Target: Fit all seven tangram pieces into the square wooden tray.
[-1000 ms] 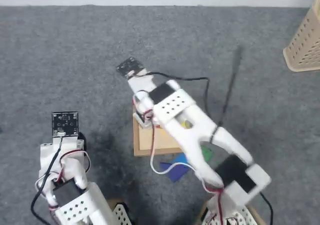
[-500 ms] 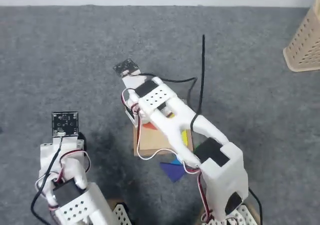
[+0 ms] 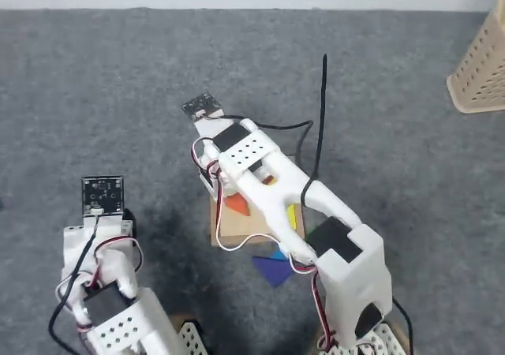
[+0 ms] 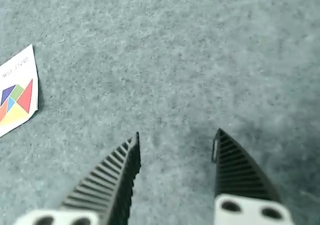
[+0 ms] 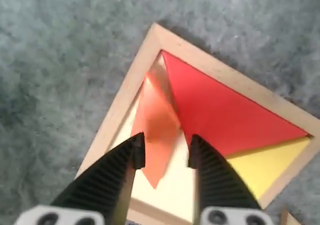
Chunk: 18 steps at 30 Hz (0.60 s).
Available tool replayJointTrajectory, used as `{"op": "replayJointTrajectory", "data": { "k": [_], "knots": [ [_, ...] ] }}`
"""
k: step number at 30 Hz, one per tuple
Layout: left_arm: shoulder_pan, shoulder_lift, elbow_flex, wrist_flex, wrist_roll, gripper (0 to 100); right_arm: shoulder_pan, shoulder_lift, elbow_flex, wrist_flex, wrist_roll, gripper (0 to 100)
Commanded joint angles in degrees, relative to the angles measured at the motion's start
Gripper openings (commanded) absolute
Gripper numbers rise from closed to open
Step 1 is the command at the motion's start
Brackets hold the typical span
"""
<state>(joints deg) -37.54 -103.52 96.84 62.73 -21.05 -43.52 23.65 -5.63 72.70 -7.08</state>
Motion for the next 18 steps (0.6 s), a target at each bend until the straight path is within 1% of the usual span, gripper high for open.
{"op": "replayJointTrajectory", "data": {
  "k": [1,4,6,8,11,13,15,18],
  "knots": [
    [-0.09,-0.53,-0.22,0.26,-0.44,22,1.8,-5.93,-4.04,2.77,-0.35,0.2],
    [-0.09,-0.53,-0.22,0.26,-0.44,22,3.12,-12.35,-0.79,2.07,3.43,0.3],
    [-0.09,-0.53,-0.22,0.26,-0.44,22,3.74,-17.36,4.22,-0.66,5.01,0.6],
    [-0.09,-0.53,-0.22,0.26,-0.44,22,3.91,-22.9,11.34,-5.49,6.33,0.6],
    [-0.09,-0.53,-0.22,0.26,-0.44,22,3.56,-29.93,24.44,-16.13,10.46,0.6],
    [-0.09,-0.53,-0.22,0.35,-0.44,22,3.74,-31.87,32.79,-24.22,12.13,0.6],
    [-0.09,-0.53,-0.22,0.35,-0.44,22,3.82,-31.69,37.71,-29.32,13.36,0.6],
    [-0.09,-0.53,-0.22,0.35,-0.44,22,3.47,-29.32,38.77,-29.85,14.95,0.6]
  ]
}}
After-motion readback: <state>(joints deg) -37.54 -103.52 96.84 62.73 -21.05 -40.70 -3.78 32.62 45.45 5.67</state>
